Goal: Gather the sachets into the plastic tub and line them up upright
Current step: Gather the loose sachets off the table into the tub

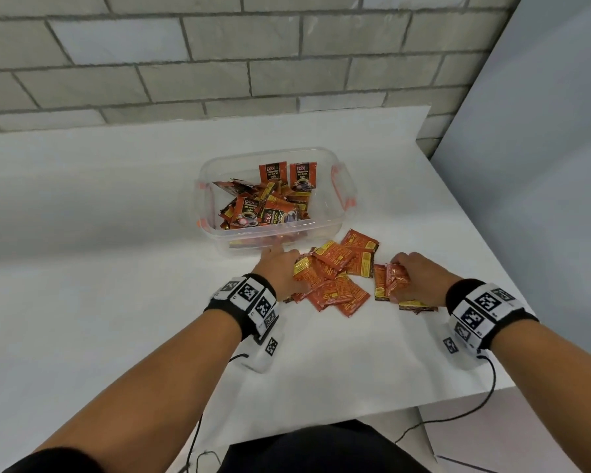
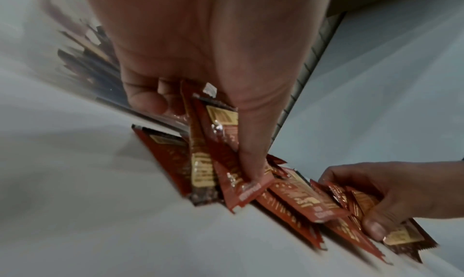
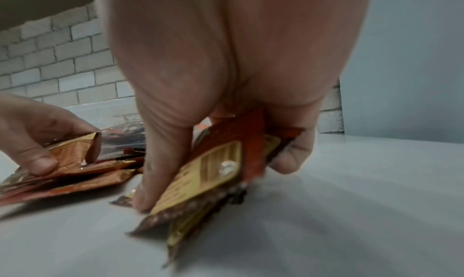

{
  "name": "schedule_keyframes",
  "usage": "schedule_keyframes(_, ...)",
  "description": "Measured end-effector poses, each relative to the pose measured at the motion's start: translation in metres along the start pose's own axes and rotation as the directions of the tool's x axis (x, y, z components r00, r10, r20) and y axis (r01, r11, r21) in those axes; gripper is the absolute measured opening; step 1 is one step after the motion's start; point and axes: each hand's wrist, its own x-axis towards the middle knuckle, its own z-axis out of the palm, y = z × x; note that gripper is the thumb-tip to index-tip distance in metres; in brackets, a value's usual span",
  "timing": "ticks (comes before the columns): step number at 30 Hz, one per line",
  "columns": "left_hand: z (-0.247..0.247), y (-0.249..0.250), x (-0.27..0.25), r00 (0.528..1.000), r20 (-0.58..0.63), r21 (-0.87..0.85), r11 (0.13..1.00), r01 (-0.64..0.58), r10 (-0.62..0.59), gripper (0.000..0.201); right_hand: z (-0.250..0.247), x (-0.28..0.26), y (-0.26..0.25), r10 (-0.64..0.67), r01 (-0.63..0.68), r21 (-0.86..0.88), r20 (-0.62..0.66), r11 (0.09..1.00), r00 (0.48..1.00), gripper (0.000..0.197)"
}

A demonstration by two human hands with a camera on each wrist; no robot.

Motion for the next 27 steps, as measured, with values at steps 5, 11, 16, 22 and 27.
schedule_keyframes(5, 0.004, 0.004, -0.003, 0.998, -0.008, 0.015, 0.998, -0.058, 0.058, 0.053, 0.005, 0.000, -0.002, -0.030, 0.030, -0.001, -0.033, 1.000, 0.999, 0.063)
schedule_keyframes(11, 0.009, 0.004, -0.004, 0.995, -0.096, -0.137, 0.990, -0.038, 0.025, 0.066, 0.005, -0.006, -0.004, -0.071, 0.073, 0.138, -0.018, 0.988, 0.997, 0.041)
schedule_keyframes(16, 0.010, 0.002, -0.005, 0.994, -0.106, -0.104, 0.995, -0.005, -0.006, 0.055, -0.006, -0.015, -0.006, -0.058, 0.073, 0.292, -0.061, 0.954, 0.996, 0.026)
schedule_keyframes(22, -0.002, 0.002, -0.013, 0.995, -0.086, -0.244, 0.967, -0.068, 0.048, 0.034, -0.036, -0.023, -0.053, -0.122, 0.175, 0.652, -0.126, 0.738, 0.985, 0.031)
schedule_keyframes(27, -0.041, -0.019, -0.040, 0.986, -0.166, -0.526, 0.848, -0.060, -0.033, 0.030, -0.061, -0.004, -0.113, -0.189, 0.286, 0.725, -0.215, 0.627, 0.958, 0.034)
